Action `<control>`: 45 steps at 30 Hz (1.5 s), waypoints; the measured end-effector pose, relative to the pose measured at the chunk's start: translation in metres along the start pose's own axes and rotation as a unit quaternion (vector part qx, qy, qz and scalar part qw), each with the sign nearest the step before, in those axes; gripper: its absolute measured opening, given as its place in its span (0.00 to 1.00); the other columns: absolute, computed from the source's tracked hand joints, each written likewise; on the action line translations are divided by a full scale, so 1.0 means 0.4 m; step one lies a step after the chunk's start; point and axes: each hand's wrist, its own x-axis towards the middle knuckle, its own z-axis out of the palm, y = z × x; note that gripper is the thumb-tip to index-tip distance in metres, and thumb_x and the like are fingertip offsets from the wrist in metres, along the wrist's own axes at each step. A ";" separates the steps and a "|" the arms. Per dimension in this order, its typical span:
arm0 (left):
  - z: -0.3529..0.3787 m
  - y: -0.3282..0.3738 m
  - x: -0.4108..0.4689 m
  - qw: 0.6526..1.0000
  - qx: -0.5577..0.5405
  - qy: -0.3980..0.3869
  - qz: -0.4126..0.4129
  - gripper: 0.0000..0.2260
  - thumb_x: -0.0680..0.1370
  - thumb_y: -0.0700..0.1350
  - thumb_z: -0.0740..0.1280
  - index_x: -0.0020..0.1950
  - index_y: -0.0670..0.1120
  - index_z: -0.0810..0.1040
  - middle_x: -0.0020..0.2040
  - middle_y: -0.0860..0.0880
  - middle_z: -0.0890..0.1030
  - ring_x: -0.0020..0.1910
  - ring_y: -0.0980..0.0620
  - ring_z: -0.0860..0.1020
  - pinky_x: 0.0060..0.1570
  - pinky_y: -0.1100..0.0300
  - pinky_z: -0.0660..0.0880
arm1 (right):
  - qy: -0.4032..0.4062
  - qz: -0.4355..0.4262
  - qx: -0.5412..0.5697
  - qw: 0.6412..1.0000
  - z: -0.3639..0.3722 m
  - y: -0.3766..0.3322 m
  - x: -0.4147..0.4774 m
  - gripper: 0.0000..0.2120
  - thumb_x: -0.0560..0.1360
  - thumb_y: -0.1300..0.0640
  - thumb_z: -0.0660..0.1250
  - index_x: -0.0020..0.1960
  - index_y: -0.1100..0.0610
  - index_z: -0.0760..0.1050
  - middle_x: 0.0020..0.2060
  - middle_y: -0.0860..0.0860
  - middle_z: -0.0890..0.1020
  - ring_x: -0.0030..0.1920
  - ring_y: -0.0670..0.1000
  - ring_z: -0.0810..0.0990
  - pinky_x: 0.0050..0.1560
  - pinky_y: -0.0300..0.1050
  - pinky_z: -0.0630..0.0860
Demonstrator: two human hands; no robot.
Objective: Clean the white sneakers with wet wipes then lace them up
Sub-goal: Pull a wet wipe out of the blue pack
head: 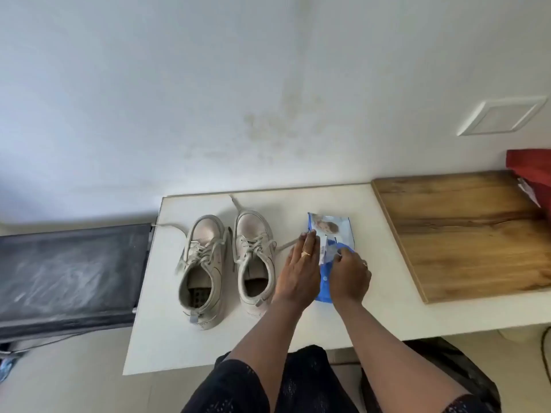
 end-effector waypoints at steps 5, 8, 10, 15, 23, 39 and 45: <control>0.048 0.036 0.020 0.992 -0.085 -0.080 -0.052 0.29 0.82 0.48 0.52 0.76 0.36 0.44 0.77 0.39 0.47 0.77 0.44 0.45 0.74 0.55 0.41 | -0.021 0.010 -0.007 1.000 0.023 0.030 0.051 0.09 0.76 0.58 0.65 0.50 0.60 0.82 0.50 0.58 0.77 0.52 0.60 0.73 0.47 0.48 0.67; 0.045 0.044 0.019 0.992 -0.086 -0.055 -0.067 0.27 0.80 0.47 0.55 0.75 0.35 0.53 0.76 0.36 0.56 0.76 0.43 0.54 0.74 0.55 0.51 | -0.043 -0.035 -0.012 0.998 0.039 0.035 0.063 0.07 0.74 0.58 0.66 0.48 0.58 0.82 0.50 0.56 0.75 0.53 0.60 0.70 0.49 0.49 0.63; 0.045 0.042 0.014 0.992 -0.095 -0.031 -0.082 0.29 0.78 0.48 0.61 0.73 0.34 0.59 0.73 0.36 0.62 0.74 0.43 0.61 0.72 0.55 0.57 | -0.067 -0.053 -0.035 0.996 0.041 0.034 0.077 0.08 0.74 0.58 0.65 0.50 0.56 0.81 0.54 0.54 0.73 0.56 0.59 0.67 0.52 0.49 0.61; 0.058 0.052 -0.008 0.987 -0.106 -0.029 -0.121 0.30 0.76 0.56 0.59 0.70 0.36 0.67 0.68 0.38 0.71 0.67 0.41 0.71 0.66 0.51 0.67 | -0.108 -0.023 -0.056 0.992 0.042 0.027 0.100 0.09 0.77 0.58 0.63 0.53 0.55 0.80 0.56 0.52 0.70 0.58 0.56 0.65 0.53 0.49 0.62; 0.044 0.065 -0.012 0.983 -0.083 -0.056 -0.153 0.28 0.75 0.53 0.66 0.71 0.41 0.66 0.70 0.42 0.70 0.70 0.40 0.67 0.68 0.48 0.63 | -0.090 0.124 0.158 0.976 0.033 0.023 0.108 0.08 0.76 0.59 0.66 0.51 0.60 0.80 0.54 0.55 0.79 0.57 0.59 0.72 0.49 0.47 0.63; -0.060 0.108 0.011 0.979 -0.071 -0.108 -0.158 0.24 0.80 0.55 0.56 0.71 0.42 0.64 0.69 0.43 0.69 0.69 0.44 0.64 0.67 0.53 0.62 | -0.128 0.260 0.693 0.660 -0.116 0.040 0.122 0.07 0.78 0.63 0.60 0.43 0.58 0.74 0.35 0.52 0.80 0.38 0.50 0.79 0.42 0.43 0.77; -0.189 0.084 -0.010 0.959 -0.155 -0.005 -0.236 0.13 0.78 0.38 0.56 0.59 0.40 0.76 0.55 0.40 0.78 0.56 0.41 0.74 0.51 0.52 0.69 | -0.186 0.281 0.666 0.666 -0.133 0.025 0.074 0.08 0.79 0.59 0.60 0.56 0.58 0.73 0.48 0.59 0.77 0.40 0.55 0.77 0.35 0.45 0.76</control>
